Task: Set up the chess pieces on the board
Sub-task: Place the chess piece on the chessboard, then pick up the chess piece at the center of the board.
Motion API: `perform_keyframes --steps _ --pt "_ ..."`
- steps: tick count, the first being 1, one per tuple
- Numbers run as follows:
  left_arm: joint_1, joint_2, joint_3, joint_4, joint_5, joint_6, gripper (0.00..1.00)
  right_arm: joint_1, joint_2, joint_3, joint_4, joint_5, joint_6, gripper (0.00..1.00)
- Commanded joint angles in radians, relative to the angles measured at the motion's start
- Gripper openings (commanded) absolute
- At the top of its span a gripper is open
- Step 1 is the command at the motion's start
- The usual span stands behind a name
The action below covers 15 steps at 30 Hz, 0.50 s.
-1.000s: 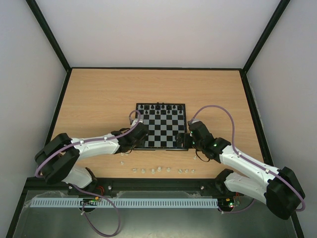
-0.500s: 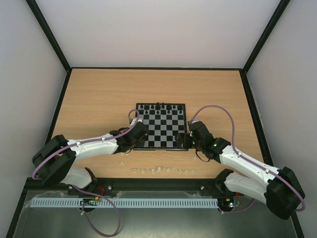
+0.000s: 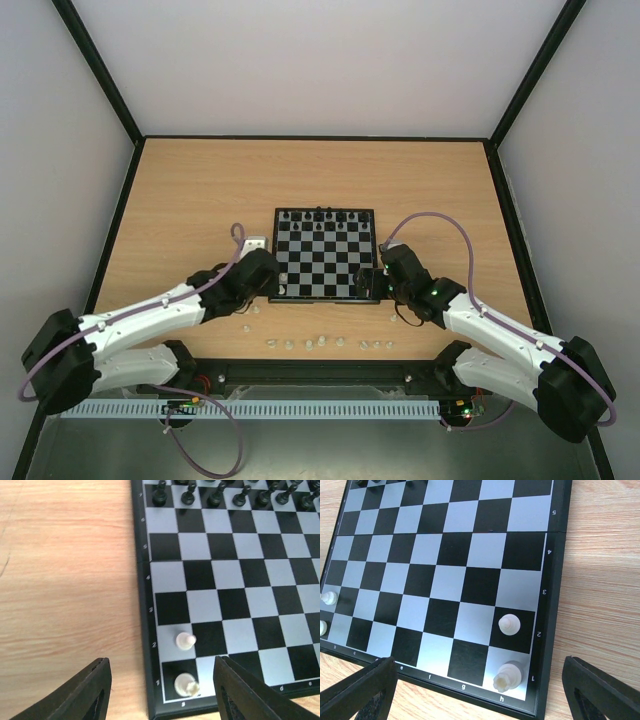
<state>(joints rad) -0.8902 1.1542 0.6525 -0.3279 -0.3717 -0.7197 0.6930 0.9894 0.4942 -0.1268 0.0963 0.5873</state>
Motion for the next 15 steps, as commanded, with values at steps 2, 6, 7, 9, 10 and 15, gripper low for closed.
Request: perform_keyframes --steps 2,6,7,9,10,15 --pt "-0.004 -0.087 -0.078 -0.117 -0.002 -0.080 0.60 -0.005 -0.003 -0.017 0.010 -0.012 -0.004 0.91" --pt "-0.005 -0.139 -0.122 -0.144 0.005 -0.129 0.60 -0.004 -0.002 -0.019 0.011 -0.016 -0.004 0.91" --pt "-0.006 -0.149 -0.134 -0.144 0.008 -0.141 0.60 -0.004 -0.002 -0.019 0.012 -0.019 -0.006 0.91" --pt "-0.006 -0.162 -0.149 -0.154 0.001 -0.182 0.60 -0.004 -0.001 -0.017 0.013 -0.022 -0.007 0.91" --pt "-0.006 -0.165 -0.157 -0.157 -0.004 -0.197 0.59 -0.005 -0.003 -0.018 0.013 -0.023 -0.006 0.91" --pt "-0.006 -0.155 -0.188 -0.158 -0.015 -0.255 0.59 -0.005 -0.003 -0.020 0.016 -0.031 -0.008 0.91"
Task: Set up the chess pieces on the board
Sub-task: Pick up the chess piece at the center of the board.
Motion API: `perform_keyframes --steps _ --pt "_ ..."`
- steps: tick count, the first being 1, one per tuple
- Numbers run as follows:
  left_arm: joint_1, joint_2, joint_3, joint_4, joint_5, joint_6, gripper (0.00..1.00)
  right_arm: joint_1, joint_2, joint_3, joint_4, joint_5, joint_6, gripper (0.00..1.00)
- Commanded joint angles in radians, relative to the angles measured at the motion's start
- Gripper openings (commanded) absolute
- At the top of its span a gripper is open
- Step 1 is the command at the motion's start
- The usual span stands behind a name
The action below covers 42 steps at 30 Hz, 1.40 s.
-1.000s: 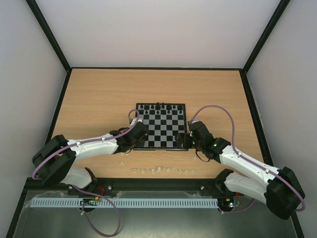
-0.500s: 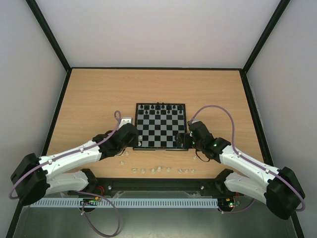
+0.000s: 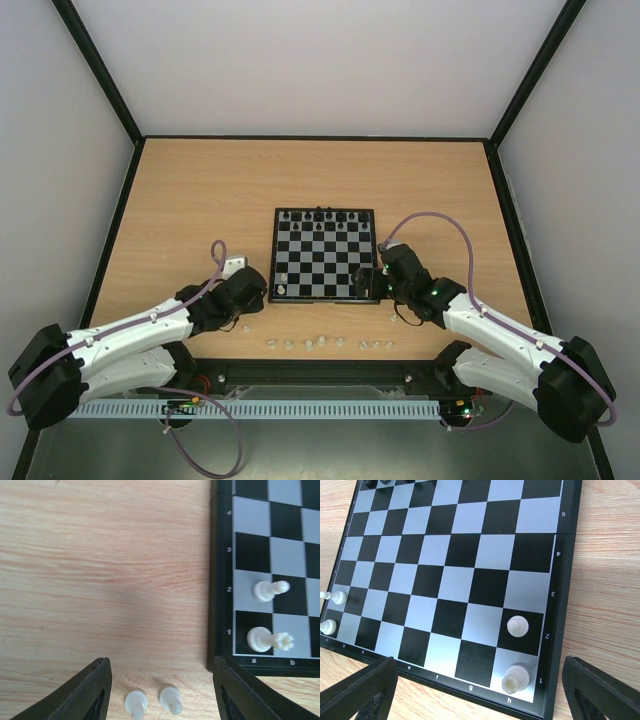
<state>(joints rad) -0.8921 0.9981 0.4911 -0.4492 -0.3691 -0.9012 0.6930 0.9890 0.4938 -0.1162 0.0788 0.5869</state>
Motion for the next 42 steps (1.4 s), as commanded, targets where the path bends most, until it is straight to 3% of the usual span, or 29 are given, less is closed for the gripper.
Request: perform_keyframes --steps 1,13,24,31,42 --pt "-0.004 0.005 -0.030 -0.040 -0.021 -0.085 0.59 -0.004 -0.002 -0.018 0.006 -0.015 -0.008 0.91" --pt "-0.007 -0.020 -0.124 -0.039 -0.010 -0.194 0.56 -0.004 -0.001 -0.021 0.012 -0.039 -0.012 0.90" --pt "-0.017 0.013 -0.157 0.005 0.019 -0.197 0.44 -0.005 -0.015 -0.024 0.008 -0.042 -0.010 0.90" --pt "-0.037 0.022 -0.161 0.012 0.039 -0.200 0.30 -0.005 -0.015 -0.024 0.010 -0.045 -0.012 0.90" --pt "-0.058 0.015 -0.132 -0.038 0.014 -0.198 0.17 -0.005 -0.013 -0.025 0.012 -0.045 -0.012 0.90"
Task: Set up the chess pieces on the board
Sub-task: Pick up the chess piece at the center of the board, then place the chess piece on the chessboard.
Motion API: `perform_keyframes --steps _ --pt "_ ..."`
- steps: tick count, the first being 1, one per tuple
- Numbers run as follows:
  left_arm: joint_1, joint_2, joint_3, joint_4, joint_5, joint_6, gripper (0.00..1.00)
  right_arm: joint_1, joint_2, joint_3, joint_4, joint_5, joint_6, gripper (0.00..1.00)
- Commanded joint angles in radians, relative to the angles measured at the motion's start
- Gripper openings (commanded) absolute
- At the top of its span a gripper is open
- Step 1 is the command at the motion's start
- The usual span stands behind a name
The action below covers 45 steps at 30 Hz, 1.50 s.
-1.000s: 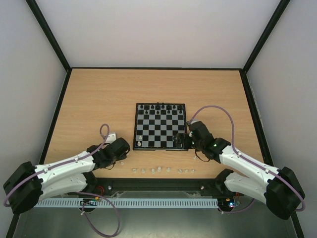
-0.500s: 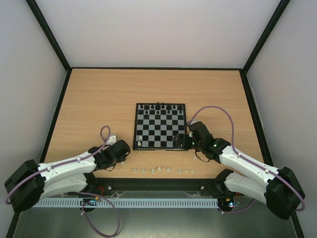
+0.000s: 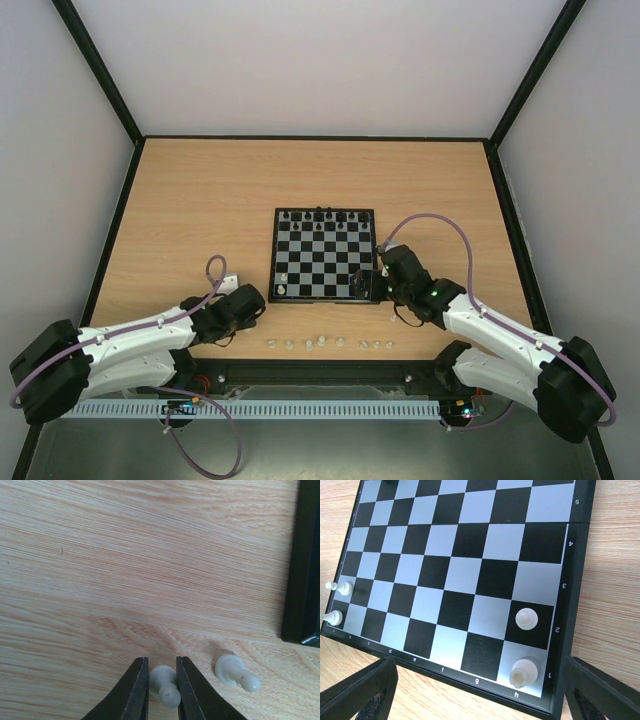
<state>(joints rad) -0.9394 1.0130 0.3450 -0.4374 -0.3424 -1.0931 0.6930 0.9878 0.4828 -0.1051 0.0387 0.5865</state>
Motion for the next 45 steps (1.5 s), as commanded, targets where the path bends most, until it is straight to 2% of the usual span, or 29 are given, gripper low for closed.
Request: perform_keyframes --steps 1,14,21,27,35,45 --pt "-0.014 0.001 0.017 -0.055 -0.018 -0.005 0.16 -0.004 -0.012 -0.013 0.000 -0.007 -0.011 0.90" --pt "-0.024 0.004 0.069 -0.106 -0.060 0.014 0.03 -0.004 -0.011 -0.014 0.001 -0.008 -0.012 0.90" --pt "-0.024 0.033 0.158 -0.128 -0.107 0.071 0.03 -0.004 -0.011 -0.014 0.001 -0.009 -0.011 0.90" --pt "-0.021 0.144 0.313 -0.096 -0.126 0.175 0.04 -0.005 -0.014 -0.012 -0.001 -0.002 -0.011 0.90" --pt "-0.019 0.370 0.540 -0.024 -0.062 0.338 0.03 -0.005 -0.021 -0.012 -0.010 0.019 -0.009 0.90" --pt "-0.019 0.543 0.618 0.045 -0.027 0.388 0.03 -0.004 -0.032 -0.012 -0.017 0.037 -0.005 0.90"
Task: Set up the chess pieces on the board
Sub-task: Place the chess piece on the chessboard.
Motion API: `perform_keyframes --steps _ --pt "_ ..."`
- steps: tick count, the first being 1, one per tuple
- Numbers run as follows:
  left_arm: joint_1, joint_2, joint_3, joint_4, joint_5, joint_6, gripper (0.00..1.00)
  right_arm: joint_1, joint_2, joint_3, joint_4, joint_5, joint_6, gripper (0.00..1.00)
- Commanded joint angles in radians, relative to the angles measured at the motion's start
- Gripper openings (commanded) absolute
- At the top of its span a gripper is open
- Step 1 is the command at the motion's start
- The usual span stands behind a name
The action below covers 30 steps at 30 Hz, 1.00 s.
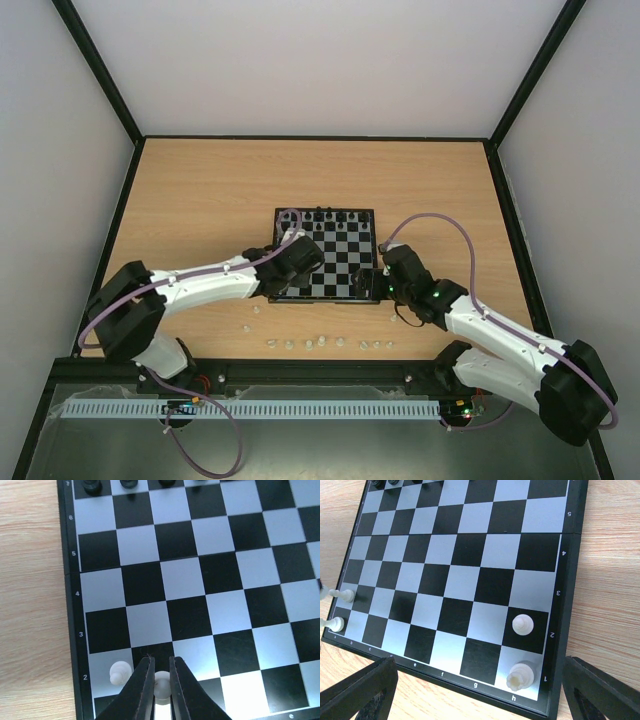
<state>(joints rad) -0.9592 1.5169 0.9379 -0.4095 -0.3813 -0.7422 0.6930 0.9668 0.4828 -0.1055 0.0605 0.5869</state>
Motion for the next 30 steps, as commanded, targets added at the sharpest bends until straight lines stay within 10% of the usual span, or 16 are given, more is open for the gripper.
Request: perform_keyframes --steps 1,30 --pt "0.002 0.050 0.025 0.023 0.010 0.038 0.03 -0.004 -0.011 -0.012 -0.016 0.014 -0.006 0.90" --pt "0.026 0.106 -0.075 0.124 0.031 0.021 0.03 -0.005 -0.010 -0.013 -0.013 0.009 -0.007 0.90"
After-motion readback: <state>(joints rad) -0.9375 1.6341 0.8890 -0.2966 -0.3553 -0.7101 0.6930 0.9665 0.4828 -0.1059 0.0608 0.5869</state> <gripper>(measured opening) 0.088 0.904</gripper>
